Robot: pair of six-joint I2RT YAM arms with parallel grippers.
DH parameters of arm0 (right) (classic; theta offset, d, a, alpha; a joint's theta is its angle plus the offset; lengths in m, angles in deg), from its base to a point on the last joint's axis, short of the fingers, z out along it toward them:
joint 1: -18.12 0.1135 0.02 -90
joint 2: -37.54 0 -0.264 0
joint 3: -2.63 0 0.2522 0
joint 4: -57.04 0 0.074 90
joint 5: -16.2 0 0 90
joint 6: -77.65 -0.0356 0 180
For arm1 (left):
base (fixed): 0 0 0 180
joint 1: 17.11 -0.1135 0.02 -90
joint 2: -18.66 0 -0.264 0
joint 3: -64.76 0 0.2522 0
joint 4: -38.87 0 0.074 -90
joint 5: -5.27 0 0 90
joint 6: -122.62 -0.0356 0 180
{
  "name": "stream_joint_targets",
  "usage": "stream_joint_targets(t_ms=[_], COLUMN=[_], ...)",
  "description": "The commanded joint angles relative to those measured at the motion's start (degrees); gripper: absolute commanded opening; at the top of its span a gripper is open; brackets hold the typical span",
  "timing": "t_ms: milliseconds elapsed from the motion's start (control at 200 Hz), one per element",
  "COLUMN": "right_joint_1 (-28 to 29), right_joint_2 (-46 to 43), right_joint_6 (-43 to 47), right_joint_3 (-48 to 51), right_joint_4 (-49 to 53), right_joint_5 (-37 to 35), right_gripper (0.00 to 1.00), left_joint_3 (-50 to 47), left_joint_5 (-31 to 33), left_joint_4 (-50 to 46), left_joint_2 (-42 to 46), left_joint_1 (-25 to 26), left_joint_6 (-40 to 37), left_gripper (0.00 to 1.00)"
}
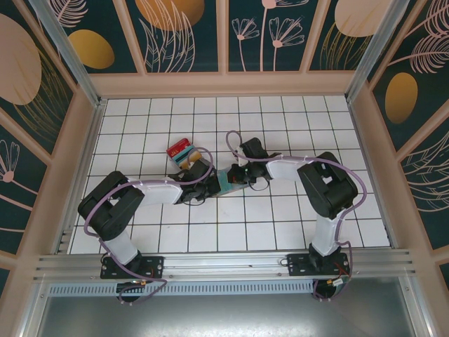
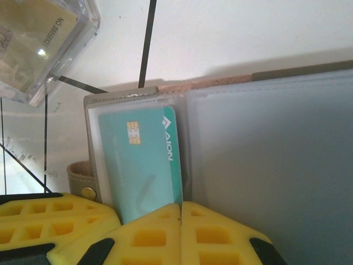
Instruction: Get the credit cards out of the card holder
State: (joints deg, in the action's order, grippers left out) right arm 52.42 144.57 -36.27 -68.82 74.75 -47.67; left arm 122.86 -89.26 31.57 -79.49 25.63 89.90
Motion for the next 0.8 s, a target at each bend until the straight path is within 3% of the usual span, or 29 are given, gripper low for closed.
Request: stream_joint_targets(t_ms=[0, 611, 721, 796], right_joint_1=[-1.54, -4.34, -3.99, -3.72], right_joint_2=[-1.7, -3.98, -3.56, -3.36], right_joint_6=[0.26, 0.17, 0.15, 0.2], right_joint_3=[1.74, 4.47, 4.04, 4.12], right_joint_4=[0.94, -0.32, -0.41, -0.66], right_joint_5=[-0.28, 1.63, 2.23, 2.51], right_gripper=[0.0, 0.0, 0.14, 0.18], left_joint_3=[-1.58, -1.36, -1.18, -0.97], left_joint_5=[-0.16, -0.38, -0.58, -0.65], left_joint_4=[-2.5, -2.61, -2.42, -2.42], left_joint_2=[-1.69, -1.6, -1.75, -1.93], left_joint_1=[-0.2, -0.19, -0.12, -0.17], left_joint_6=[0.31, 0.3, 0.3, 0.29], left_gripper=[0.0, 0.0, 0.0, 0.0])
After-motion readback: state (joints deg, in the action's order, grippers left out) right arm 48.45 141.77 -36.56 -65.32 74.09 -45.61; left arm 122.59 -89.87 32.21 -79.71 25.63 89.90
